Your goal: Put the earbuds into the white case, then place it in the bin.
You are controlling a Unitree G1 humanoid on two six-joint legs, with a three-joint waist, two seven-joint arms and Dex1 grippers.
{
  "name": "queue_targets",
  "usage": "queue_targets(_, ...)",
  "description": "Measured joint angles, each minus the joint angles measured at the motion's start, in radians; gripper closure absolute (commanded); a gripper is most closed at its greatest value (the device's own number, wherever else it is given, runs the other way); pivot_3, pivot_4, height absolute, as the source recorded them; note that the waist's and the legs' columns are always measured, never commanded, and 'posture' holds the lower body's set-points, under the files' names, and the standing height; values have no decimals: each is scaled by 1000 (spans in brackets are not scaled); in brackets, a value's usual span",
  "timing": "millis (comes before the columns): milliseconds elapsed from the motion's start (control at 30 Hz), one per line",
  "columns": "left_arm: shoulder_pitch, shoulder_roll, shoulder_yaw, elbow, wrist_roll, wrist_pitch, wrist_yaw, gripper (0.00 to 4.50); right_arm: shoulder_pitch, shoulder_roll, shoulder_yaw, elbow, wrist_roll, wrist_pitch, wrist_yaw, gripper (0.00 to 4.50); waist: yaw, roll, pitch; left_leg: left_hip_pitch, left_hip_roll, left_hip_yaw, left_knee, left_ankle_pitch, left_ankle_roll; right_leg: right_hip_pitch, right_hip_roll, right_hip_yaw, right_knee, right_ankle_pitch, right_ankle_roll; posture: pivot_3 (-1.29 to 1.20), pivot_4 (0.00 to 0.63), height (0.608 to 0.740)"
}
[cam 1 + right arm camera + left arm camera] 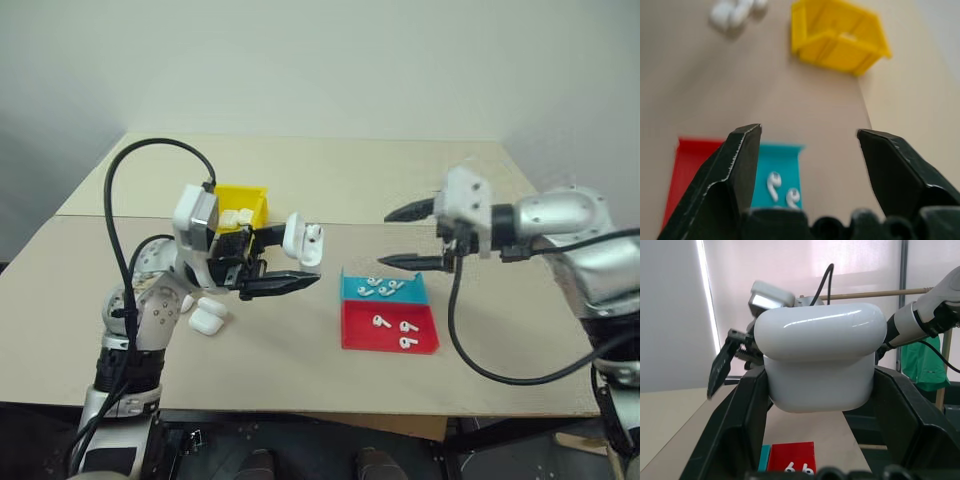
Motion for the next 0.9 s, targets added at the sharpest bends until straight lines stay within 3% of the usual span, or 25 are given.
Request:
queue_targets(100, 10, 3, 2, -20, -5, 0, 10, 1715, -108, 64, 108, 203, -136, -190, 115, 2603, -6, 0, 0, 0, 0, 0, 0, 0, 0, 0, 0, 0, 0, 0, 0, 0, 150, 740)
queue_targets(300, 44, 14, 13, -66, -13, 1, 39, 1715, -203, 185, 251, 582, -364, -510, 191, 2603, 1, 0, 1, -1, 0, -1, 0, 0, 0, 0, -1, -1, 0, 0, 0, 0, 150, 740)
queue_targets(467, 63, 25, 22, -94, -34, 5, 57, 1715, -283, 266, 276, 806, -466, -626, 181, 2603, 4, 1, 2, 0, -1, -1, 0, 0, -1, 0, -1, -1, 1, 0, 0, 0, 150, 740)
queue_targets(900, 83, 49, 24, -115, -50, 5, 87, 1715, -315, 333, 273, 993, -564, -735, 155, 2603, 8, 1, 2, 0, -1, -1, 0, 0, -1, 0, -1, -1, 2, 0, 0, 0, 150, 740)
